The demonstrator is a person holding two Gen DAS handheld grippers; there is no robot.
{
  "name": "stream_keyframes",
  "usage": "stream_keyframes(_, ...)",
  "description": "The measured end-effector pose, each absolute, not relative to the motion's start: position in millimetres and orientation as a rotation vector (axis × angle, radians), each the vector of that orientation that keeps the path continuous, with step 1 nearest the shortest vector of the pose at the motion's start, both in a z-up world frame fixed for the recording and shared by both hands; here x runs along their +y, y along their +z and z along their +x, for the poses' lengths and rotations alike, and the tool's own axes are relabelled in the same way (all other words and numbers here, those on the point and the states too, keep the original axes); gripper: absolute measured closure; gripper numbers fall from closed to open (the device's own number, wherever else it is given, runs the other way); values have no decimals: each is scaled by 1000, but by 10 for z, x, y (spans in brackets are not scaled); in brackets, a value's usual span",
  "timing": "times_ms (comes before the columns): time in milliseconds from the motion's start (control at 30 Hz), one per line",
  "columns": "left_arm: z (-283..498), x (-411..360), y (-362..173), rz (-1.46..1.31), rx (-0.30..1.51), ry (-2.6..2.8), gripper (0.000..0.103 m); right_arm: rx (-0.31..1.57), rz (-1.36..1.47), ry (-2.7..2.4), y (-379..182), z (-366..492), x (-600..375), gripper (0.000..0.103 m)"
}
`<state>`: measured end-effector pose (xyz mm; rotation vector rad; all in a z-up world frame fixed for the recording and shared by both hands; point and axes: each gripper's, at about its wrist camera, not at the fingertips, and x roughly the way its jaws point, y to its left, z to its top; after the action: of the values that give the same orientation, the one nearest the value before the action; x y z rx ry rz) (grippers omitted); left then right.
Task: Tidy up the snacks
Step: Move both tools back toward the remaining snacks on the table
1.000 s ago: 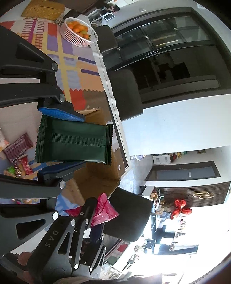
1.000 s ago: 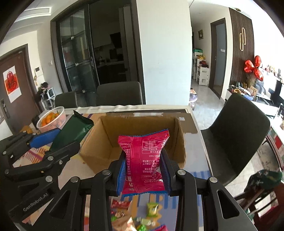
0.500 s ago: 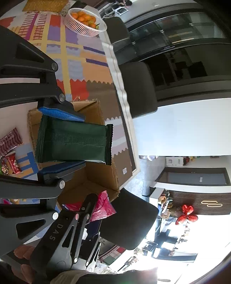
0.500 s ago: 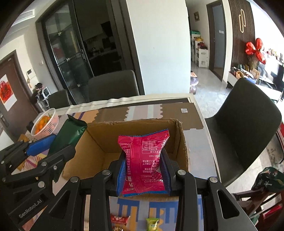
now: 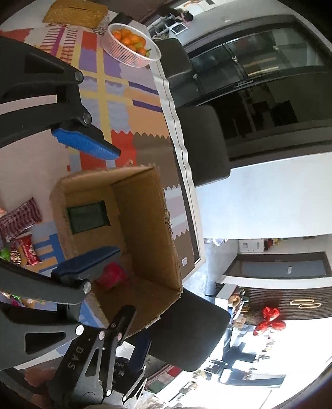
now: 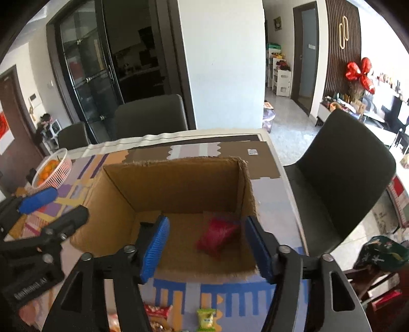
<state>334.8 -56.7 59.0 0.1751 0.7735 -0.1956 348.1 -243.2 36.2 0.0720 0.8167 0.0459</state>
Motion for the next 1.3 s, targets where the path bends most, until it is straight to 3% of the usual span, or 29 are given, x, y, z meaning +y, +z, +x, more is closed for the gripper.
stream_keyframes(67,3235,-516,618,164,771,-196,25,807,54,45,406,3369,-2426,36)
stream_keyframes(233,2887,-446,670,183,758,-183,21,784,15,65,507,3104,-2335,36)
stream_keyframes(733,2013,-113,734,195,701,-171,16,767,-16,179,536,2256,-1916,36)
stream_keyframes(1300,1484,34,85,236,802,-197,15,857,-95,236,24,1670,-1648,36)
